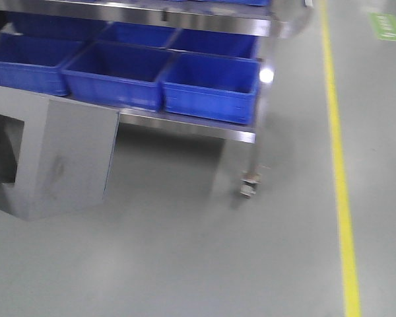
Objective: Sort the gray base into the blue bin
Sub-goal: 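Hold the gray block in the left gripper while the base turns away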
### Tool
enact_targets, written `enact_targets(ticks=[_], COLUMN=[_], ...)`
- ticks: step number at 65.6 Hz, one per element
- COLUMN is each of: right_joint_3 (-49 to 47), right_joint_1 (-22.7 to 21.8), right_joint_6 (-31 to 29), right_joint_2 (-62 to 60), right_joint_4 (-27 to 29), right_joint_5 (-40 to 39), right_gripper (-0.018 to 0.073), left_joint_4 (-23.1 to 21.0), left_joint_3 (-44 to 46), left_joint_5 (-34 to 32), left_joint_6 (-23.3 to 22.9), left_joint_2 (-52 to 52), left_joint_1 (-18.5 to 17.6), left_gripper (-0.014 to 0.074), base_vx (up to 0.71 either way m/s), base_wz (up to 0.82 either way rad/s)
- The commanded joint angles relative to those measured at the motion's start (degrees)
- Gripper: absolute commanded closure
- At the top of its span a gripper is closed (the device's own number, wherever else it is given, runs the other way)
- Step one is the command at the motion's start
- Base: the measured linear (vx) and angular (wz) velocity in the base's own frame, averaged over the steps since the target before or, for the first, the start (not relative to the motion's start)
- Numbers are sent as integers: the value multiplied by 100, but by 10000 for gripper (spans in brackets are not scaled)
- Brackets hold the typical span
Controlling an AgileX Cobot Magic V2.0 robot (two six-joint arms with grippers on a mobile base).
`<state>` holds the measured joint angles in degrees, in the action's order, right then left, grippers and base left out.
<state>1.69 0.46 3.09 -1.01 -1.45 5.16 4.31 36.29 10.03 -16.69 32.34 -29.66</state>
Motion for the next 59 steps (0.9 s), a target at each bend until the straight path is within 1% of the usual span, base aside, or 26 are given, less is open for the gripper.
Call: enact_targets(ticks=[1, 33, 59], right_joint_3=[5, 5, 5], right_joint_1=[-23, -23, -23], right_joint_6=[-38, -38, -38], right_joint_2=[-45, -45, -45], right_joint_4=[-36, -36, -36], right_joint_5=[-425, -425, -425], right_gripper=[564, 564, 564], left_joint_4=[-26, -26, -26], left_joint_3=[183, 183, 183], left_joint_5=[-643, -643, -643], left_joint_6=[-32, -32, -32], left_joint_2=[-6, -6, -6], left_joint_1=[-29, -29, -29], left_gripper=[439, 439, 439], base_vx=[26, 25, 29], base_wz=[75, 76, 61])
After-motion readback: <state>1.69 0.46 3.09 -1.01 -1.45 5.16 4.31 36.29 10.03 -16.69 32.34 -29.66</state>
